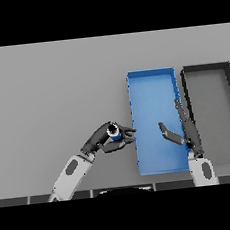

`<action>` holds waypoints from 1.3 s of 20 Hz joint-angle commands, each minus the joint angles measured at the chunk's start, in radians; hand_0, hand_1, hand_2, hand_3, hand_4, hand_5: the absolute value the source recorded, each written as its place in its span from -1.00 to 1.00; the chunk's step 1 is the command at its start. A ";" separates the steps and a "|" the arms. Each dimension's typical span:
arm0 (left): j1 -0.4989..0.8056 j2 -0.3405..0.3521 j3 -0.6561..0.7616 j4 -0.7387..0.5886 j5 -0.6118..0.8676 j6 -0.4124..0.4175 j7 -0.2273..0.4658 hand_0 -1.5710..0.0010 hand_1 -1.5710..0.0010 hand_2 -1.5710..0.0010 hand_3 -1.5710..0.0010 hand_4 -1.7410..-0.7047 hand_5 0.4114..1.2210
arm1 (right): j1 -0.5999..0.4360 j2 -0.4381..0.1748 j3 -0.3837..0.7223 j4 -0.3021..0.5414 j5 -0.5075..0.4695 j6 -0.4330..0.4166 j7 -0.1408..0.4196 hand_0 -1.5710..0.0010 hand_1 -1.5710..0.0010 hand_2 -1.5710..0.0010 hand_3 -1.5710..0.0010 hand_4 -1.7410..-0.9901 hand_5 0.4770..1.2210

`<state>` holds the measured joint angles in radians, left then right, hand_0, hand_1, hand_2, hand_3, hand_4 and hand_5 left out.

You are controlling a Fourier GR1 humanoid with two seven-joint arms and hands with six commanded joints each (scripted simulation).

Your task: Pick up the blue pipe and place it into the blue bin.

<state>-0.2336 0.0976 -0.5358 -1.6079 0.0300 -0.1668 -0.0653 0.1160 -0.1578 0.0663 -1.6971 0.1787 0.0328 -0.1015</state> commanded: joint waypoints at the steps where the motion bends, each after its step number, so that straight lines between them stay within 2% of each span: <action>1: 0.001 -0.016 -0.007 0.009 -0.011 0.003 0.016 -0.99 -1.00 -1.00 -1.00 -0.47 1.00 | -0.007 -0.004 0.001 -0.004 0.000 0.003 -0.001 1.00 1.00 1.00 1.00 0.57 -0.55; 5: 0.013 -0.027 0.004 0.004 -0.026 -0.011 0.009 -1.00 -1.00 -1.00 -1.00 -0.47 1.00 | 0.066 0.009 0.012 -0.062 0.047 -0.044 -0.013 1.00 1.00 1.00 1.00 0.61 -0.55; 7: 0.012 -0.019 0.019 -0.013 -0.023 -0.025 0.011 -1.00 -1.00 -1.00 -1.00 -0.47 1.00 | 0.117 0.025 0.022 -0.107 0.077 -0.075 -0.014 1.00 1.00 1.00 1.00 0.47 -0.55; 9: 0.033 -0.026 0.011 -0.007 -0.035 -0.039 0.006 -1.00 -1.00 -1.00 -1.00 -0.47 1.00 | 0.135 0.024 0.014 -0.125 0.080 -0.086 0.003 1.00 1.00 1.00 1.00 0.48 -0.56; 10: 0.021 -0.032 0.021 0.001 -0.032 -0.047 0.006 -1.00 -1.00 -1.00 -1.00 -0.47 1.00 | 0.135 0.025 0.020 -0.152 0.080 -0.086 -0.008 1.00 1.00 0.97 1.00 0.47 -0.56; 11: 0.033 -0.032 0.016 -0.002 -0.037 -0.054 -0.001 -1.00 -1.00 -1.00 -1.00 -0.47 1.00 | 0.148 0.031 0.022 -0.167 0.020 -0.045 -0.057 1.00 1.00 0.95 1.00 0.45 -0.54; 12: 0.025 -0.043 0.020 0.007 -0.045 -0.052 0.008 -1.00 -1.00 -1.00 -1.00 -0.47 1.00 | 0.146 0.034 0.025 -0.187 -0.056 0.011 -0.063 1.00 0.98 0.91 1.00 0.45 -0.56; 13: 0.029 -0.053 0.019 0.003 -0.050 -0.050 0.012 -1.00 -1.00 -1.00 -1.00 -0.47 1.00 | 0.147 0.007 0.016 -0.230 -0.145 0.076 -0.039 1.00 0.97 0.89 1.00 0.44 -0.60; 15: 0.018 -0.055 0.033 0.002 -0.048 -0.066 0.015 -1.00 -1.00 -1.00 -1.00 -0.47 1.00 | 0.083 -0.059 0.010 -0.268 -0.263 0.169 0.067 1.00 0.96 0.85 1.00 0.40 -0.65; 19: 0.036 -0.056 0.044 -0.005 -0.059 -0.087 0.009 -1.00 -1.00 -1.00 -1.00 -0.47 1.00 | -0.038 -0.156 0.049 -0.381 -0.432 0.270 0.233 1.00 0.98 0.86 1.00 0.31 -0.76; 21: 0.039 -0.061 0.048 -0.014 -0.070 -0.089 0.017 -1.00 -1.00 -1.00 -1.00 -0.47 1.00 | -0.117 -0.191 0.070 -0.388 -0.453 0.286 0.314 1.00 0.99 0.87 1.00 0.28 -0.78; 24: 0.018 -0.085 0.057 -0.004 -0.084 -0.095 0.045 -1.00 -1.00 -1.00 -1.00 -0.47 1.00 | -0.230 -0.202 0.140 -0.388 -0.433 0.314 0.379 1.00 0.99 0.92 1.00 0.20 -0.78; 26: 0.031 -0.080 0.062 -0.018 -0.091 -0.107 0.029 -1.00 -1.00 -1.00 -1.00 -0.47 1.00 | -0.302 -0.203 0.169 -0.387 -0.434 0.328 0.399 1.00 1.00 0.94 1.00 0.18 -0.78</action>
<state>-0.2026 0.0173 -0.4743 -1.6257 -0.0615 -0.2763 -0.0391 -0.1875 -0.3611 0.2352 -2.0847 -0.2556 0.3604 0.2959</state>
